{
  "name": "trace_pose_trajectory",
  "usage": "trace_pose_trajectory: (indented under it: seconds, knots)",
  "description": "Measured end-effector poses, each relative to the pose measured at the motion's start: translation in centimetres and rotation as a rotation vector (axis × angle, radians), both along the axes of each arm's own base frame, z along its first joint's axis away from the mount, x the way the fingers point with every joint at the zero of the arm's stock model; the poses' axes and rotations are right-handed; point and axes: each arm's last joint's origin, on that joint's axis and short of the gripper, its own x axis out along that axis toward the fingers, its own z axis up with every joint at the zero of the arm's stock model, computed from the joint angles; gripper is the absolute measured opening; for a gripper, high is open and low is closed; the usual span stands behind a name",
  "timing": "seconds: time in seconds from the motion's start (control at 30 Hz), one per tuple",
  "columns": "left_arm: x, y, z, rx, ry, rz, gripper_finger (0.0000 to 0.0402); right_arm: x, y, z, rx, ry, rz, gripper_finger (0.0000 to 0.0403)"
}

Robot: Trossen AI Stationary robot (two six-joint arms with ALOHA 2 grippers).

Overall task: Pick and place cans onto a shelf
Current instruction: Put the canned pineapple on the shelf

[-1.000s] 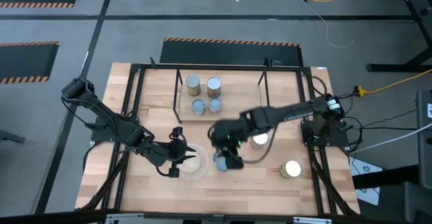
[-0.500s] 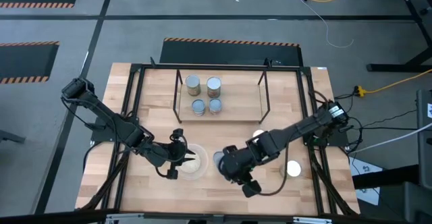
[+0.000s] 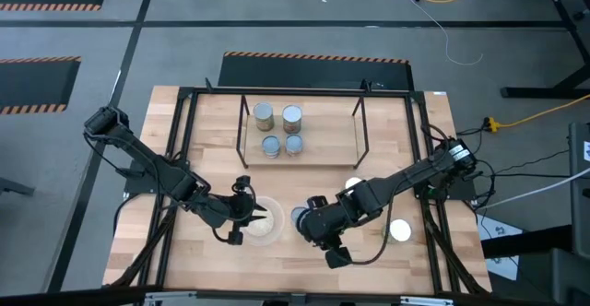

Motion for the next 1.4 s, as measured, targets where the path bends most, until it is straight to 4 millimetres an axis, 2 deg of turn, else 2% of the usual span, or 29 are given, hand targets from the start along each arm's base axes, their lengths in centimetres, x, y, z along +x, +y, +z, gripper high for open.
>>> trace_pose_trajectory:
  seconds: [0.2,0.3,0.5,0.8,1.07,1.4]
  knots:
    - [0.0,0.0,0.0,0.000,0.000,0.000,0.0077,0.2,-0.4,0.0,0.025,0.019,-0.060,0.0114]
    - [0.0,0.0,0.0,0.000,0.000,0.000,0.0077,0.2,-0.5,0.0,0.006,0.006,-0.029,0.0114]
    - [0.0,0.0,0.0,0.000,0.000,-0.001,0.0077,0.0,0.1,-0.2,-0.125,-0.070,0.182,0.0114]
    - [0.0,0.0,0.0,0.001,0.002,-0.001,0.0077,0.0,0.9,-1.6,-0.348,-0.101,0.248,0.0114]
    - [0.0,0.0,0.0,0.003,0.004,-0.001,0.0076,0.3,1.1,-3.6,-0.387,-0.021,0.268,0.0114]
    - [0.0,0.0,-0.1,0.005,0.007,-0.001,0.0076,0.5,1.2,-3.9,-0.389,-0.018,0.267,0.0114]
